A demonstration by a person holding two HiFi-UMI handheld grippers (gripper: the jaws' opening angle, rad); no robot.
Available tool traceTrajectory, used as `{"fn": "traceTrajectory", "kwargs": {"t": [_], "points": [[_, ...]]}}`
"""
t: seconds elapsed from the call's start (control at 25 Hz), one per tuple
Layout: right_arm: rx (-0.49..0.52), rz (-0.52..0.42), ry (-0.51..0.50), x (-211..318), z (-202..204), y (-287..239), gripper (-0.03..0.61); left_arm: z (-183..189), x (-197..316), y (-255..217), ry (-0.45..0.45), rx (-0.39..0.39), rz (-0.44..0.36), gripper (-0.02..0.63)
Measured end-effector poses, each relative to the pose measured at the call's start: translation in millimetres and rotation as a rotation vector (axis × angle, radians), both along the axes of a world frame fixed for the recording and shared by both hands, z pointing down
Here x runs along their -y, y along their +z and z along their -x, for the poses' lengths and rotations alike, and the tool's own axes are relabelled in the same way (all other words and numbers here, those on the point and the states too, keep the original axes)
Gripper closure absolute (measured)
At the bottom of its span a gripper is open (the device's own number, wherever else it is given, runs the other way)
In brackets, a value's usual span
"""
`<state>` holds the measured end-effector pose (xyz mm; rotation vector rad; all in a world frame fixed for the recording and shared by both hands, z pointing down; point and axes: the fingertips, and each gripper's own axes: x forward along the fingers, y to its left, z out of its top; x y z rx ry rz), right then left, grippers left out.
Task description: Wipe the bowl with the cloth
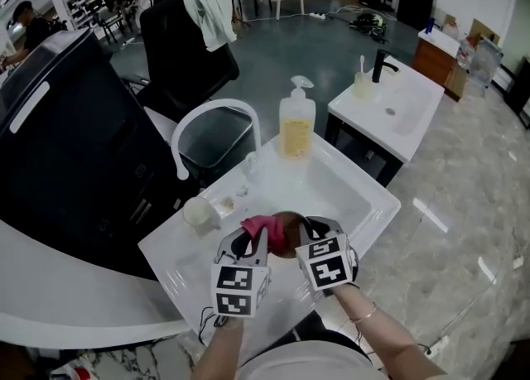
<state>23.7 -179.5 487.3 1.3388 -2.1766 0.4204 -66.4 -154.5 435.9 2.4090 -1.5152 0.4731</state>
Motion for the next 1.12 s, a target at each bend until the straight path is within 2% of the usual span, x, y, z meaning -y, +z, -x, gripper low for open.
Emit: {"fn": "traceTrajectory", "kwargs": {"t": [0.12,0.28,0.36,0.52,0.8,1.12], "points": [[0.003,0.007,-0.002,4,2,3,0.560,11,-5,-8,-0.039,-0.040,-0.014,0.566],[0.024,0.002,-0.026,5,18,0,0.561,-15,-10,-7,0.062,-0.088,0.005,0.566],[0.039,-0.009,-0.035,5,26,-6,0.562,-26,-8,5,0.084,-0.075,0.042,0.566],[0.046,-0.008,-0.053,-1,33,-9,0.555,-31,-2,29,0.071,-0.033,0.101,0.566],[0.052,0.009,-0.017,-4,25,2,0.551,-17,-1,44,0.046,0.086,0.111,0.566],[0.086,0.046,0.047,-1,6,12,0.554,11,-12,33,-0.023,0.049,0.102,0.566]]}}
